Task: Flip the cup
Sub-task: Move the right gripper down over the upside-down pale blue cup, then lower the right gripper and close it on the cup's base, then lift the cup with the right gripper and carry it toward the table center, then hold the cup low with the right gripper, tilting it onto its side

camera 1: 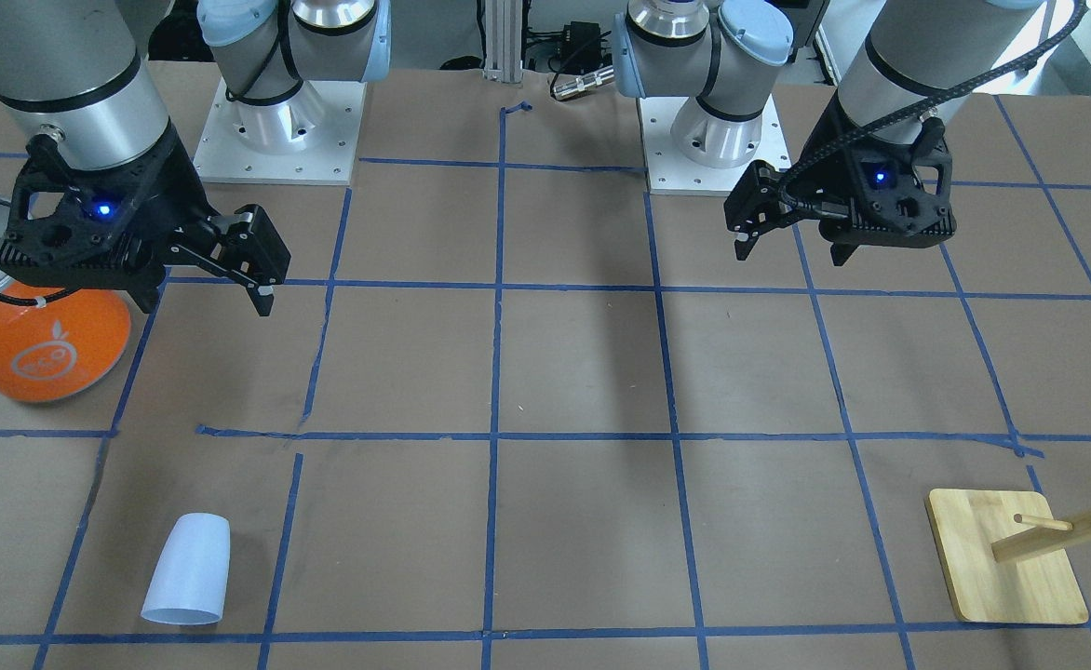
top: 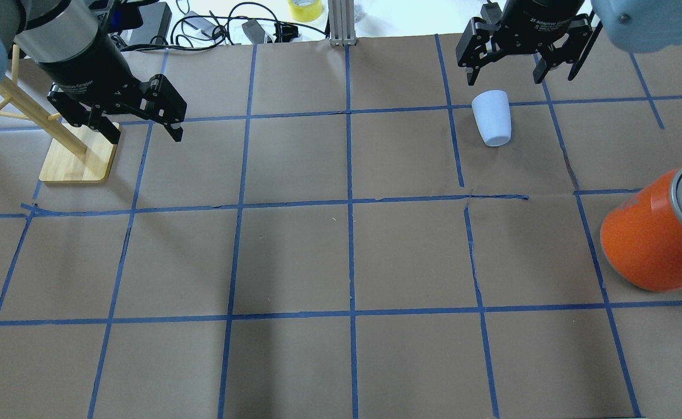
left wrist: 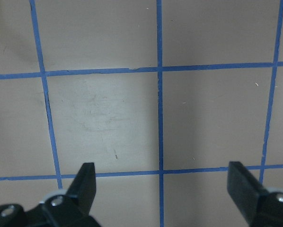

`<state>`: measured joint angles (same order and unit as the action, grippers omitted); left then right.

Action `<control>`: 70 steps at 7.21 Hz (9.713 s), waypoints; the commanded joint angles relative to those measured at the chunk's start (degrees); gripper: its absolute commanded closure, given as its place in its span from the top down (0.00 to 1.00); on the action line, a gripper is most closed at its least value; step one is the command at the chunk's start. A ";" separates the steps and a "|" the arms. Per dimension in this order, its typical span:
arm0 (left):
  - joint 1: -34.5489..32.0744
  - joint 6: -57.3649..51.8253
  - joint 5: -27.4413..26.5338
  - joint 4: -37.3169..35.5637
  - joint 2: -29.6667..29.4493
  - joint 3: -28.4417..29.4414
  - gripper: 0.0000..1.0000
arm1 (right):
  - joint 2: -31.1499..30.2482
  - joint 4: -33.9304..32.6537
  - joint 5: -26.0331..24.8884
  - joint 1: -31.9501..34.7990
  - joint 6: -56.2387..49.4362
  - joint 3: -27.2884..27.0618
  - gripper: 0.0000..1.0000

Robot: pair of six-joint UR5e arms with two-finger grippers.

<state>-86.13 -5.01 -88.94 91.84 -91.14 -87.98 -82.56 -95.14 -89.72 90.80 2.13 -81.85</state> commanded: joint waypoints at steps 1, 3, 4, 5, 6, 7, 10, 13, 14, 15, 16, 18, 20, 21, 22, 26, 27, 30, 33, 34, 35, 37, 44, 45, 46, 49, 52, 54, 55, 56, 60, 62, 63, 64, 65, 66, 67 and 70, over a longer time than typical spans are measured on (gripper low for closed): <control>0.00 0.00 0.00 0.00 0.00 0.00 1.00 | 2.91 -0.83 -0.01 -0.27 0.06 0.02 1.00; 0.00 0.00 0.00 0.00 0.00 0.00 1.00 | 12.02 -10.46 -0.10 -3.33 -0.46 1.42 1.00; 0.09 0.00 0.00 -0.09 0.00 0.00 1.00 | 16.94 -12.94 -0.54 -4.30 -0.72 4.04 1.00; 0.09 0.00 0.00 0.00 0.00 0.00 1.00 | 21.17 -13.22 -2.11 -5.44 -2.47 7.46 1.00; 0.09 0.00 0.00 0.00 0.00 0.00 1.00 | 23.13 -14.79 -2.12 -5.54 -2.66 7.58 1.00; 0.09 -0.09 0.00 0.00 0.00 0.00 1.00 | 25.67 -20.64 -2.21 -5.72 -2.75 6.36 1.00; 0.18 -0.09 0.00 -0.09 0.00 0.09 1.00 | 29.20 -25.52 -2.03 -6.33 -2.92 4.25 1.00; 0.09 0.00 0.00 0.00 0.00 0.00 1.00 | 31.58 -28.95 -1.42 -7.30 -3.89 4.07 1.00; 0.09 0.00 0.00 -0.09 0.00 0.00 1.00 | 32.28 -28.96 -1.24 -7.30 -4.06 4.07 1.00; 0.09 0.00 0.00 0.00 0.00 0.00 1.00 | 32.29 -28.96 -1.07 -7.30 -4.15 4.07 1.00; 0.09 0.00 0.00 0.00 0.00 0.00 1.00 | 32.46 -28.96 -0.02 -7.30 -5.20 3.98 1.00; 0.18 0.00 0.00 -0.09 0.00 0.00 1.00 | 33.16 -29.22 1.13 -7.30 -10.71 2.93 1.00; 0.26 0.00 0.00 -0.09 0.09 0.00 1.00 | 33.86 -30.44 1.04 -7.30 -12.59 2.57 0.99; 0.18 0.00 0.09 -0.09 0.00 0.09 1.00 | 34.39 -30.45 1.04 -7.39 -12.59 2.57 0.99; 0.44 0.00 0.17 -0.09 -0.09 0.35 1.00 | 34.48 -30.45 1.13 -7.30 -12.85 2.49 0.99; 0.44 0.09 0.18 -0.09 -0.18 0.44 1.00 | 34.48 -29.49 0.86 -8.43 -12.86 2.48 0.56; 0.44 0.09 0.18 -0.09 -0.18 0.44 1.00 | 34.22 -29.57 1.13 -8.70 -12.86 2.57 0.45; 0.44 0.00 0.18 -0.09 -0.18 0.35 1.00 | 33.43 -29.49 1.22 -8.71 -12.33 2.75 0.22; 0.44 0.00 0.18 -0.09 -0.17 0.35 1.00 | 32.46 -28.78 1.22 -8.62 -11.98 2.75 0.22; 0.44 -0.09 0.18 -0.09 -0.09 0.26 1.00 | 31.33 -27.91 1.13 -7.92 -12.24 2.57 0.14; 0.44 -0.09 0.18 -0.09 -0.09 0.35 1.00 | 29.41 -27.47 1.30 -6.09 -12.59 0.66 0.08; 0.44 -0.09 0.18 -0.09 -0.17 0.35 1.00 | 26.93 -25.90 1.31 -2.92 -12.50 -0.15 0.03; 0.70 -0.26 0.26 -0.09 -0.18 0.70 1.00 | 25.34 -27.28 1.30 13.86 -30.15 -0.06 0.00; 0.79 -0.26 0.26 -0.09 -0.18 0.70 1.00 | 25.95 -29.55 1.22 17.01 -31.91 -0.15 0.00; 0.70 -0.35 0.26 -0.35 -0.09 0.62 1.00 | 26.13 -29.75 1.39 18.70 -38.54 -0.15 0.00; 0.35 -1.05 0.35 -5.80 0.00 -0.09 1.00 | 27.89 -31.68 1.39 22.30 -57.44 -0.15 0.00; 0.79 -1.06 1.67 -5.80 -0.53 -0.09 1.00 | 29.30 -31.77 2.79 25.75 -70.14 -1.11 0.00; 0.88 -1.05 1.67 -5.80 -0.61 -0.09 1.00 | 29.21 -35.79 2.89 25.49 -70.42 -5.14 0.00; 0.79 -0.97 1.58 -5.80 -0.61 -0.09 1.00 | 29.04 -36.51 2.89 24.96 -70.86 -6.47 0.00; 0.79 -0.97 1.49 -5.80 -0.53 -0.09 1.00 | 29.38 -37.91 2.80 24.96 -70.34 -6.74 0.00; 0.79 -0.44 1.32 -5.71 -0.44 -0.09 1.00 | 29.30 -38.19 2.80 25.04 -69.90 -7.01 0.00; 0.79 -0.44 1.41 -5.71 -0.44 -0.09 1.00 | 29.21 -38.19 2.45 25.13 -69.90 -7.10 0.00; 0.79 -0.44 1.32 -5.71 -0.44 -0.09 1.00 | 29.56 -38.36 2.80 25.22 -69.29 -7.18 0.00; 0.79 -0.44 1.32 -5.71 -0.44 -0.18 1.00 | 29.74 -38.36 2.80 25.31 -69.19 -7.18 0.00; 0.79 -0.44 1.23 -5.71 -0.44 -0.09 1.00 | 29.91 -38.36 2.89 25.31 -69.28 -7.18 0.00; 0.79 -0.44 0.97 -5.71 -0.35 -0.09 1.00 | 29.83 -38.36 2.45 25.31 -69.28 -7.18 0.04; 0.79 -0.44 0.79 -5.71 -0.18 -0.09 1.00 | 29.91 -38.28 2.10 25.39 -69.28 -7.27 0.19; 0.79 -0.53 0.70 -5.71 -0.18 -0.09 1.00 | 29.83 -38.27 2.62 25.48 -69.28 -7.27 0.68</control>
<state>-85.34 -5.51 -88.17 86.13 -91.33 -88.09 -52.72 -133.42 -87.43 116.21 -67.19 -89.12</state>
